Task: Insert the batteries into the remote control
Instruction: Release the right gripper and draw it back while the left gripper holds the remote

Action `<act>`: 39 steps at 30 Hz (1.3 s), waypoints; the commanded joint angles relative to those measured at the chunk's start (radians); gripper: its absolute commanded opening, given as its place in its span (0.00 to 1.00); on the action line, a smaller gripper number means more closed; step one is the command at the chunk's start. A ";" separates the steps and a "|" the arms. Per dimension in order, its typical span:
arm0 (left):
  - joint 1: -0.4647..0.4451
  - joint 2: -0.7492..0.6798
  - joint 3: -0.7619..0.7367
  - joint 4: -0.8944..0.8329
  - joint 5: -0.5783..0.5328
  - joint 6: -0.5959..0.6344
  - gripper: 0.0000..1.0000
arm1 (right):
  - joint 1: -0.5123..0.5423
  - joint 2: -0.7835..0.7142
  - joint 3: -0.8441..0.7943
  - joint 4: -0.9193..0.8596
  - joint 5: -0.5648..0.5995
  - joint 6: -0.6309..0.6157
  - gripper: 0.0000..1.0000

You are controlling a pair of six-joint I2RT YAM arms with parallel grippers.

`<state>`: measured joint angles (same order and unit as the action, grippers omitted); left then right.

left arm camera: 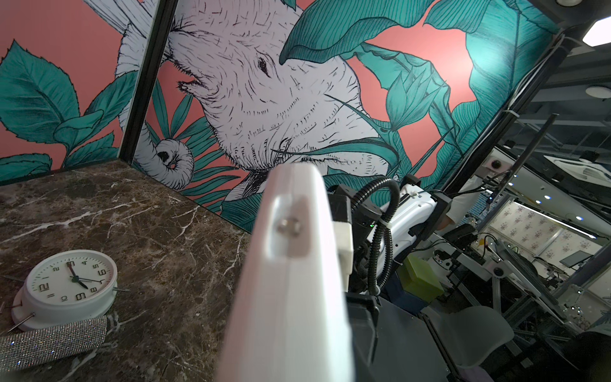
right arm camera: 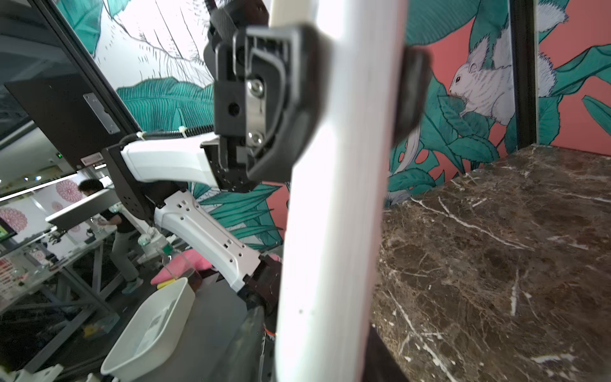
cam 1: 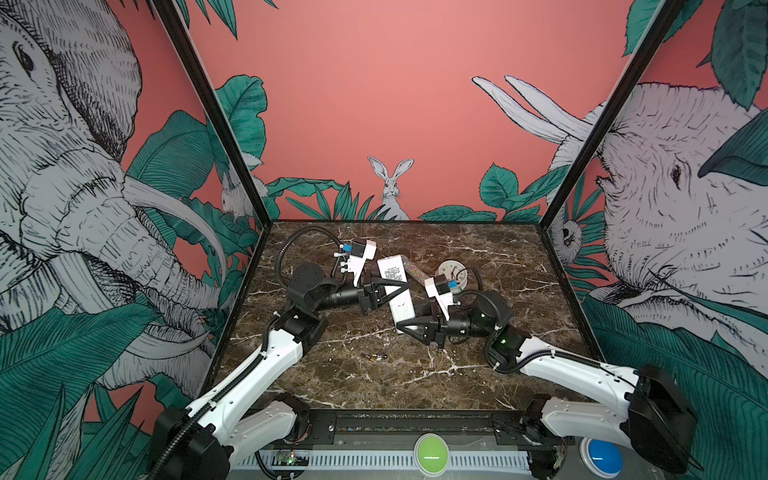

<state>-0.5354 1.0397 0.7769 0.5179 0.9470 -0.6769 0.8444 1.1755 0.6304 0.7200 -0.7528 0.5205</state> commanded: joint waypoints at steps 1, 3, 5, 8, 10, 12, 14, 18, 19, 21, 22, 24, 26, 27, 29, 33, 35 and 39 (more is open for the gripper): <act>-0.003 -0.001 0.031 -0.042 -0.021 0.017 0.02 | 0.002 -0.039 0.015 -0.035 0.034 -0.077 0.69; -0.003 -0.004 0.043 -0.096 -0.038 0.043 0.00 | 0.002 -0.063 0.021 -0.122 0.059 -0.127 0.80; -0.003 -0.010 0.045 -0.137 -0.055 0.065 0.00 | 0.002 -0.086 0.039 -0.236 0.092 -0.188 0.87; -0.003 -0.015 0.039 -0.177 -0.094 0.090 0.00 | 0.002 -0.117 0.076 -0.444 0.168 -0.301 0.95; -0.003 -0.006 0.043 -0.205 -0.109 0.101 0.00 | 0.003 -0.137 0.092 -0.545 0.214 -0.352 0.97; -0.003 0.003 0.054 -0.233 -0.123 0.107 0.00 | 0.002 -0.158 0.097 -0.614 0.250 -0.389 0.99; -0.003 0.006 0.067 -0.277 -0.147 0.120 0.00 | 0.004 -0.184 0.101 -0.679 0.280 -0.424 0.99; -0.002 0.009 0.088 -0.368 -0.214 0.142 0.00 | 0.006 -0.239 0.100 -0.769 0.336 -0.465 0.99; -0.003 0.012 0.095 -0.396 -0.234 0.152 0.00 | 0.007 -0.254 0.097 -0.786 0.350 -0.473 0.99; -0.003 0.021 0.111 -0.463 -0.273 0.177 0.00 | 0.013 -0.279 0.096 -0.821 0.380 -0.489 0.99; -0.002 0.027 0.124 -0.514 -0.295 0.191 0.00 | 0.017 -0.289 0.101 -0.841 0.397 -0.501 0.99; -0.001 0.042 0.138 -0.567 -0.315 0.205 0.00 | 0.032 -0.298 0.121 -0.884 0.422 -0.532 0.99; -0.002 0.049 0.148 -0.598 -0.325 0.214 0.00 | 0.046 -0.298 0.148 -0.923 0.440 -0.568 0.99; -0.001 0.050 0.150 -0.605 -0.327 0.220 0.00 | 0.051 -0.297 0.159 -0.938 0.447 -0.586 0.99; -0.001 0.061 0.159 -0.619 -0.335 0.234 0.00 | 0.057 -0.298 0.166 -0.946 0.457 -0.626 0.99; 0.000 0.106 0.174 -0.630 -0.315 0.253 0.00 | 0.060 -0.286 0.160 -0.929 0.443 -0.684 0.99; 0.002 0.123 0.171 -0.621 -0.309 0.255 0.00 | 0.061 -0.272 0.165 -0.928 0.435 -0.705 0.99; 0.005 0.154 0.169 -0.599 -0.289 0.251 0.00 | 0.064 -0.255 0.190 -0.942 0.422 -0.742 0.99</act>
<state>-0.5358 1.1908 0.9176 -0.0895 0.6334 -0.4446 0.9012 0.9192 0.7845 -0.2192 -0.3180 -0.1612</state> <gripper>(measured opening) 0.215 0.992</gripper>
